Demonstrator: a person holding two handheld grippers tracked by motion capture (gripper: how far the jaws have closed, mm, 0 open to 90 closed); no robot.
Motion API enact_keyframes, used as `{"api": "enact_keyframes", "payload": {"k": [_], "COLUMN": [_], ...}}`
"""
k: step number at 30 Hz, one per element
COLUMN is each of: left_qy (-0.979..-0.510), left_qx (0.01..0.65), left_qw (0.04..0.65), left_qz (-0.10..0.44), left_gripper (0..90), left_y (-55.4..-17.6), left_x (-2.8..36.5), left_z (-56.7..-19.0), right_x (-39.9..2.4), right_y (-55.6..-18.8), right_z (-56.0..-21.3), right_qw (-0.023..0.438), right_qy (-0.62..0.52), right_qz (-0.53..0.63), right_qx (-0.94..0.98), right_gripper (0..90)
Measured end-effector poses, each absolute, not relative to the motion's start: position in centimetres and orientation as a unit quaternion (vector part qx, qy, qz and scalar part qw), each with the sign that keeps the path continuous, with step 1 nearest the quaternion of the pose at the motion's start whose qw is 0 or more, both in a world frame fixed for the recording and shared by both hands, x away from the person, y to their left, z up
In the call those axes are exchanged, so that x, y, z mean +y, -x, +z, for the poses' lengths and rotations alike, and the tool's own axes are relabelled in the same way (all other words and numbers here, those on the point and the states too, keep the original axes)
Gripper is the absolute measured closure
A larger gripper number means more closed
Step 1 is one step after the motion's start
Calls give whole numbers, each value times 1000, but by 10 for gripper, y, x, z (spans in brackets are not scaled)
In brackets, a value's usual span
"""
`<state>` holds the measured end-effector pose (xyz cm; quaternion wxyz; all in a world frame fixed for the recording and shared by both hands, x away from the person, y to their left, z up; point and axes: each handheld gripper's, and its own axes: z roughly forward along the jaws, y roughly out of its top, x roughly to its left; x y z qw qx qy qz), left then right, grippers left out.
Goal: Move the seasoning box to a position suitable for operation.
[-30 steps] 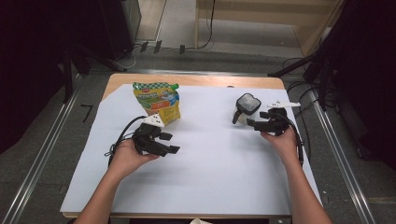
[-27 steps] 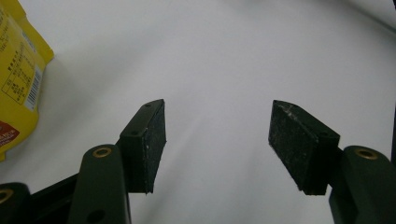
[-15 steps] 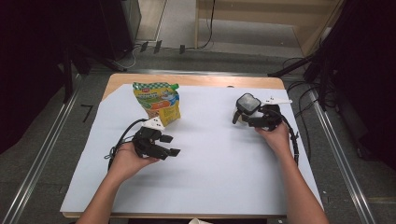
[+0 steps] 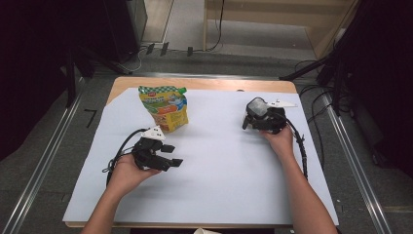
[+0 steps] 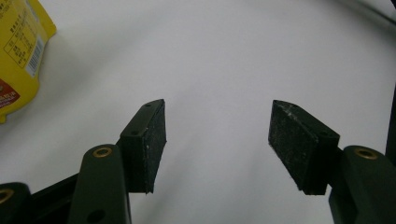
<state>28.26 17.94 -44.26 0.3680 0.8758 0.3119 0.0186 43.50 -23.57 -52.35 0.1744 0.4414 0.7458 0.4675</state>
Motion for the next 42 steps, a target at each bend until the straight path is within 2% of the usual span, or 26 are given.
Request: {"api": "enact_keyframes", "payload": {"k": [14, 31, 42], "left_qy": [-875, -874, -876], "left_qx": [318, 315, 306], "left_qw": [365, 370, 373], "left_qz": [17, 15, 12], "left_gripper": [376, 379, 379], "left_y": [-284, -286, -292], "left_x": [181, 180, 176], "left_z": [-445, -444, -444], "right_x": [-232, -231, -221], "right_y": [-433, -426, -409], "right_z": [-521, -511, -504], "right_qw": [198, 189, 177], "right_qy": [-430, -423, -393], "right_qz": [453, 472, 495], "right_qx": [755, 750, 755], "right_gripper": [146, 155, 157]}}
